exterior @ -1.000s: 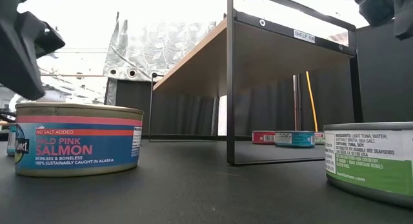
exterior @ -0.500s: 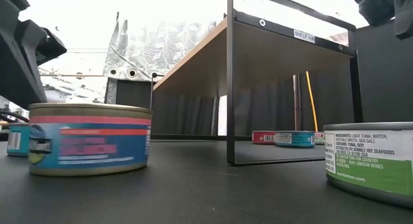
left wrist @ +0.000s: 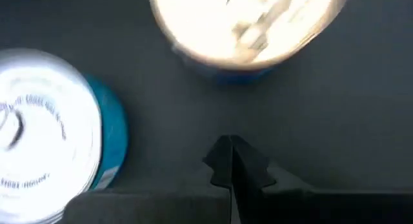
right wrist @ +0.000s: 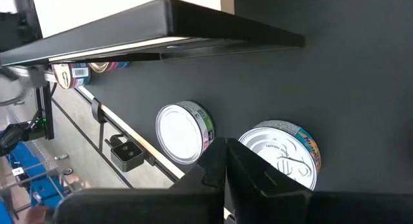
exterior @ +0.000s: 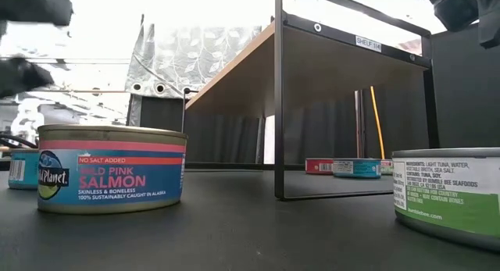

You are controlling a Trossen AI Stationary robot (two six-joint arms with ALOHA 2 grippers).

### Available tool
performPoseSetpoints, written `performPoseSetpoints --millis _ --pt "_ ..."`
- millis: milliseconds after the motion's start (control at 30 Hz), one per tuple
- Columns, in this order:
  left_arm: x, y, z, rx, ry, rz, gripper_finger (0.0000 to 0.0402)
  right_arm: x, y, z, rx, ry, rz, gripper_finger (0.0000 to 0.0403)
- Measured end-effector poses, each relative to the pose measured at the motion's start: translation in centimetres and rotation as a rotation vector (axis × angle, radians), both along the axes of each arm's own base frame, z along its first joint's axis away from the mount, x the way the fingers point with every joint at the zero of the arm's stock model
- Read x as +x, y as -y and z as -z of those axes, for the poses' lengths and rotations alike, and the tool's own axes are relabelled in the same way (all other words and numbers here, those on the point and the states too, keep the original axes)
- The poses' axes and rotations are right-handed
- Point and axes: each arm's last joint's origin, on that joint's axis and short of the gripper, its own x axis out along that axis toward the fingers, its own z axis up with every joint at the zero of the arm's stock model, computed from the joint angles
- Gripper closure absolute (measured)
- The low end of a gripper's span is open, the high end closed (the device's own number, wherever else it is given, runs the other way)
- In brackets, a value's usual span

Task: Stack canned seafood by type on shelf
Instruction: Stack the blue-pink tuna can on top of the stacked blue-pink tuna can on the shelf

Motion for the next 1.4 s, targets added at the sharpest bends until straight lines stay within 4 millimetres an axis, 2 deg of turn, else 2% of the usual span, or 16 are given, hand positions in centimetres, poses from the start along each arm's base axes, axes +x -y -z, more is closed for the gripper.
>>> performPoseSetpoints --millis 100,233,400,733,967,1400 --pt "0.4 0.2 -1.7 -0.026 0.082 -0.013 0.0401 0.0 0.0 0.0 -0.003 0.001 -0.004 0.0399" --pt "0.8 0.5 -2.1 -0.031 0.150 0.005 0.0401 -0.1 0.1 0.1 -0.014 -0.008 -0.005 0.0399" --pt "1.2 0.4 -1.4 -0.001 0.154 0.011 0.0401 -0.2 0.1 0.1 -0.021 -0.018 -0.004 0.0399" --pt "2.1 -0.1 -1.5 -0.014 0.178 -0.003 0.0401 -0.1 0.1 0.1 -0.018 -0.017 -0.001 0.0399" --pt "2.3 0.1 -0.4 -0.015 0.153 0.000 0.0401 -0.1 0.1 0.1 -0.020 -0.017 -0.003 0.0399" --pt "1.1 0.8 0.0 -0.004 0.107 0.044 0.0401 -0.1 0.1 0.1 -0.019 -0.017 -0.005 0.0399"
